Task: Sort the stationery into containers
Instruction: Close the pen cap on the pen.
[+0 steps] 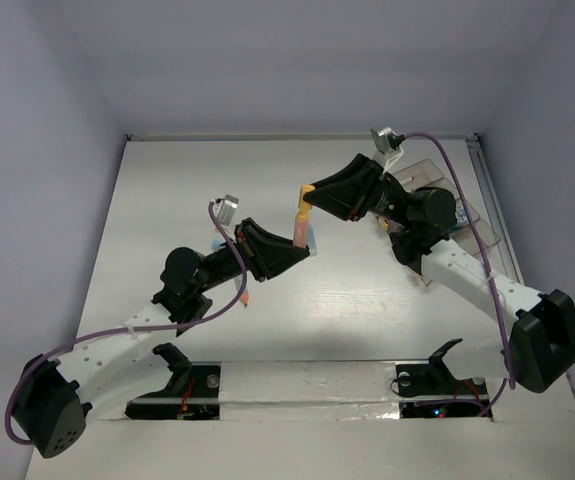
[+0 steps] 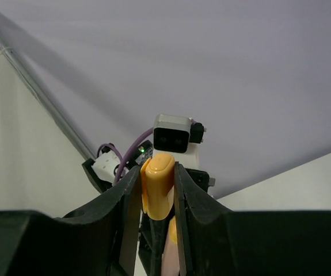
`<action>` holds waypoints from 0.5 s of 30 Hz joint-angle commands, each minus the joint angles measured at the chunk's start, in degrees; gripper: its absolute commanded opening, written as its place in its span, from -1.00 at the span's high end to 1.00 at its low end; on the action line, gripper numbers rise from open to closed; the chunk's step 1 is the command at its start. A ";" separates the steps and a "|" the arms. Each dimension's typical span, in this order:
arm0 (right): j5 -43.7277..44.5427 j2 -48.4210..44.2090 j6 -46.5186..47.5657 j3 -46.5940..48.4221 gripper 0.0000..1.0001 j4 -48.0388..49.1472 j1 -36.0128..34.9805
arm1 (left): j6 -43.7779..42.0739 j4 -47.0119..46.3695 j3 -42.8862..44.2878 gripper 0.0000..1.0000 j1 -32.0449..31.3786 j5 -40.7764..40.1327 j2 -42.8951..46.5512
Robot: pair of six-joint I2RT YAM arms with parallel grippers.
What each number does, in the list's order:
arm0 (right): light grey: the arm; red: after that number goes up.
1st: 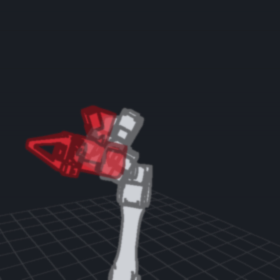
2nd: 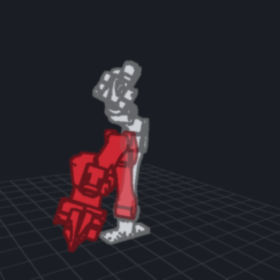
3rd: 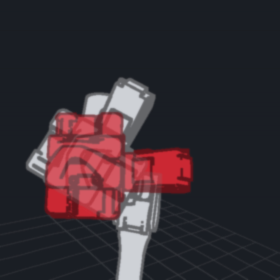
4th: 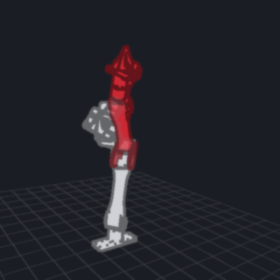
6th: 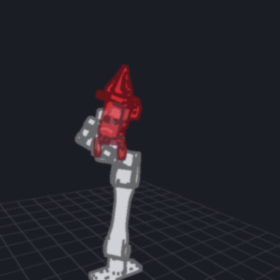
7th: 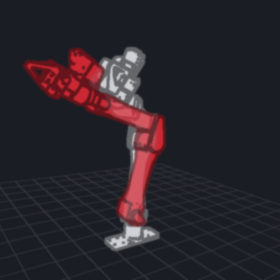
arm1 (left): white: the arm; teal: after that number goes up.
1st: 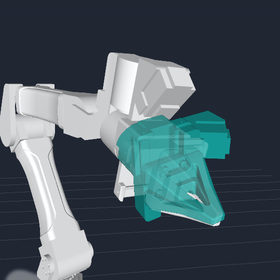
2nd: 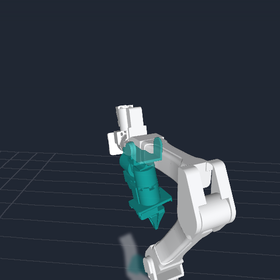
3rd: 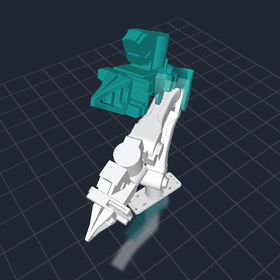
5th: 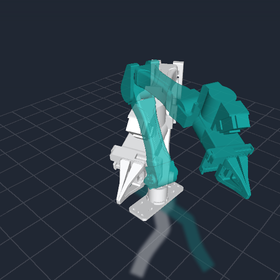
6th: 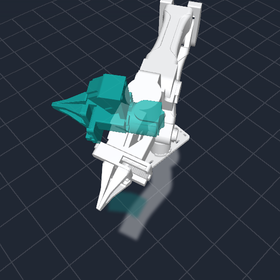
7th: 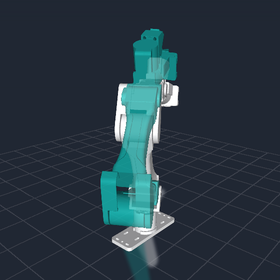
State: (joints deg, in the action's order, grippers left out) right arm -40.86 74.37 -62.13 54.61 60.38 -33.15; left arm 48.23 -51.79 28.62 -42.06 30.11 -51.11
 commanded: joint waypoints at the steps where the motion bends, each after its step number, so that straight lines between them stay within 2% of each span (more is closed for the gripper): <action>1: -1.41 1.04 -1.94 2.17 1.00 5.97 -0.52 | -1.82 -1.21 2.31 1.00 -0.39 0.39 2.77; 7: -2.55 3.76 -5.37 2.96 1.00 9.92 -0.52 | -2.08 -1.03 2.05 1.00 -0.39 0.83 3.91; 15: -2.38 3.77 -6.16 3.66 1.00 10.64 -0.52 | -3.58 1.52 2.67 1.00 -0.39 0.92 4.53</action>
State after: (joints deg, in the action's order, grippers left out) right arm -42.52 78.56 -67.66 55.11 66.50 -33.34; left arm 45.74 -48.01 28.64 -42.06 29.98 -48.01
